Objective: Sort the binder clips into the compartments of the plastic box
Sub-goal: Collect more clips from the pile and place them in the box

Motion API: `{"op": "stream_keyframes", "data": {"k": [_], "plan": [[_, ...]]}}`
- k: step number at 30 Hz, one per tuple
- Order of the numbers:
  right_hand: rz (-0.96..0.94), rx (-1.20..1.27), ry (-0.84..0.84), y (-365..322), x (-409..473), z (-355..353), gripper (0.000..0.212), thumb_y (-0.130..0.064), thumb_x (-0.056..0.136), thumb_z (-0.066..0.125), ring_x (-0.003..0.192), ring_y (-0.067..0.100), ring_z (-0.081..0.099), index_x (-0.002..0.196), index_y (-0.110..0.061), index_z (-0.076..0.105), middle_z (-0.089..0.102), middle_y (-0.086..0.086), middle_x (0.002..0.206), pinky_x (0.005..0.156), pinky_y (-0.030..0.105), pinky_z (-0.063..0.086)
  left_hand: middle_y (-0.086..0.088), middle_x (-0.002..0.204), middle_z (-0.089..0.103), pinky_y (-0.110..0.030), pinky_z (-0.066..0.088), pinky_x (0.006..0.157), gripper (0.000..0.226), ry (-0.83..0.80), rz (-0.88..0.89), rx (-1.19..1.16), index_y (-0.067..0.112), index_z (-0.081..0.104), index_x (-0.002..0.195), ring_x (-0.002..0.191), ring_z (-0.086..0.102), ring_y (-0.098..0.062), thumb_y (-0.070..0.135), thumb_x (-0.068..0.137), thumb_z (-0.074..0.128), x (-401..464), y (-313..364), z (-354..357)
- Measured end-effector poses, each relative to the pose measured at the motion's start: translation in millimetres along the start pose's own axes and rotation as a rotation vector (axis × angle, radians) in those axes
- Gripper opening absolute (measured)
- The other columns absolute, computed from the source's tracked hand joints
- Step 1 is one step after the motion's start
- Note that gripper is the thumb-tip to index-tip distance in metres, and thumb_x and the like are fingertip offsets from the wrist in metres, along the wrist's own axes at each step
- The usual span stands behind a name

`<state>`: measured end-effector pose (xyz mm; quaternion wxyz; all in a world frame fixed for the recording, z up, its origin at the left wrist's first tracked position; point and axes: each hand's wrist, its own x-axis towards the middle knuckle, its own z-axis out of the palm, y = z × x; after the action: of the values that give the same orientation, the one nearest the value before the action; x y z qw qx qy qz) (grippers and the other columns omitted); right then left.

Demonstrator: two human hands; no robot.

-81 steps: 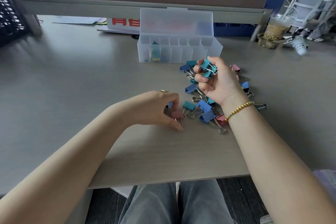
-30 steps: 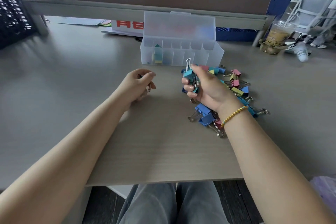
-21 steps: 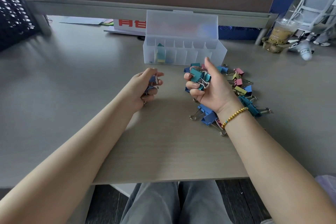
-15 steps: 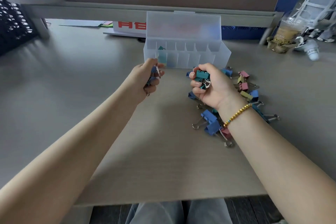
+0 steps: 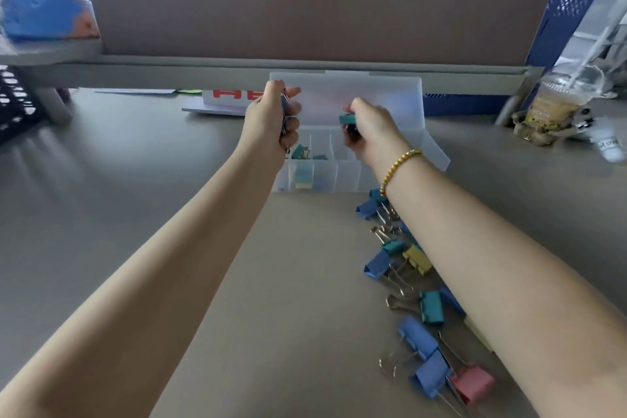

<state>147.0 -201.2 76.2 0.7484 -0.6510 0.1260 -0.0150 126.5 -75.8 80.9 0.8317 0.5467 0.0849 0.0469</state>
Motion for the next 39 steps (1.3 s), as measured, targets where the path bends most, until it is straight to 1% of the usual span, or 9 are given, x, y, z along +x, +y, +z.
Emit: {"op": "stream_keyframes", "data": {"k": [4,8,10,14,21,27,33,36,39], "plan": [[-0.050,-0.288,-0.056,8.4,26.1,20.7,0.010,-0.012,0.094,0.040,0.058,0.013,0.043,0.086,-0.010,0.046,0.045,0.005,0.072,0.050,0.020,0.037,0.002,0.063,0.041,-0.015,0.018,0.032,0.024,0.004,-0.007,-0.051,0.014,0.058,0.086,0.036,0.027,-0.006,0.023,0.093,0.037,20.2,4.6,1.7],[-0.224,-0.828,-0.210,16.1,41.4,34.0,0.034,-0.002,0.091,0.036,0.053,0.012,0.035,0.059,-0.012,0.036,0.038,0.003,0.061,0.048,0.022,0.029,0.003,0.061,0.040,-0.014,0.018,0.033,0.025,-0.017,0.002,-0.092,0.014,0.058,0.085,0.034,0.027,-0.005,0.024,0.094,0.037,32.0,1.7,-1.9],[-0.251,-1.038,-0.243,20.2,44.7,39.3,0.036,-0.001,0.090,0.035,0.052,0.013,0.031,0.056,-0.012,0.031,0.035,0.003,0.059,0.046,0.024,0.027,0.002,0.061,0.042,-0.014,0.018,0.033,0.026,0.002,0.015,-0.067,0.014,0.059,0.086,0.034,0.028,-0.005,0.024,0.094,0.037,36.7,-4.3,-3.2],[-0.262,-1.265,-0.251,21.5,49.8,42.6,0.037,-0.007,0.092,0.038,0.052,0.013,0.031,0.057,-0.012,0.029,0.032,0.003,0.060,0.045,0.025,0.025,0.001,0.062,0.044,-0.013,0.019,0.033,0.026,0.006,0.017,-0.015,0.013,0.060,0.089,0.035,0.030,-0.006,0.024,0.094,0.038,41.2,-11.8,-3.3],[-0.225,-1.359,-0.249,15.2,49.9,43.1,0.040,-0.010,0.094,0.040,0.050,0.015,0.026,0.058,-0.015,0.025,0.026,0.003,0.060,0.043,0.025,0.022,0.000,0.062,0.043,-0.014,0.018,0.034,0.026,-0.004,-0.007,-0.010,0.012,0.059,0.088,0.036,0.027,-0.006,0.024,0.094,0.036,41.6,-12.6,-8.4],[-0.282,-1.211,-0.178,18.9,47.8,35.1,0.036,-0.010,0.093,0.044,0.051,0.013,0.034,0.058,-0.012,0.036,0.035,0.002,0.059,0.044,0.023,0.028,0.000,0.064,0.043,-0.013,0.019,0.033,0.026,-0.007,-0.018,-0.029,0.012,0.058,0.089,0.034,0.028,-0.005,0.024,0.095,0.036,40.1,-10.3,-8.0],[-0.214,-1.150,-0.185,13.9,50.8,34.7,0.022,-0.007,0.090,0.048,0.065,0.022,0.050,0.069,-0.007,0.052,0.049,0.008,0.067,0.056,0.024,0.041,0.000,0.064,0.043,-0.013,0.019,0.033,0.027,-0.016,-0.028,-0.038,0.013,0.058,0.086,0.033,0.029,-0.005,0.027,0.096,0.036,42.5,-9.5,-8.9],[-0.211,-1.050,-0.174,12.3,53.8,29.4,0.021,-0.011,0.092,0.051,0.078,0.025,0.061,0.096,0.004,0.064,0.065,0.020,0.088,0.076,0.035,0.054,0.000,0.064,0.043,-0.013,0.017,0.034,0.027,-0.019,-0.040,-0.037,0.013,0.057,0.086,0.033,0.028,-0.005,0.025,0.096,0.035,43.7,-10.0,-8.8],[-0.245,-0.944,-0.164,12.0,51.9,25.8,0.031,-0.027,0.097,0.047,0.068,0.023,0.062,0.075,-0.005,0.055,0.065,0.017,0.083,0.073,0.033,0.054,0.000,0.064,0.044,-0.013,0.018,0.033,0.026,-0.017,-0.048,-0.035,0.013,0.058,0.086,0.034,0.029,-0.005,0.025,0.095,0.036,44.7,-9.5,-8.8]]}}
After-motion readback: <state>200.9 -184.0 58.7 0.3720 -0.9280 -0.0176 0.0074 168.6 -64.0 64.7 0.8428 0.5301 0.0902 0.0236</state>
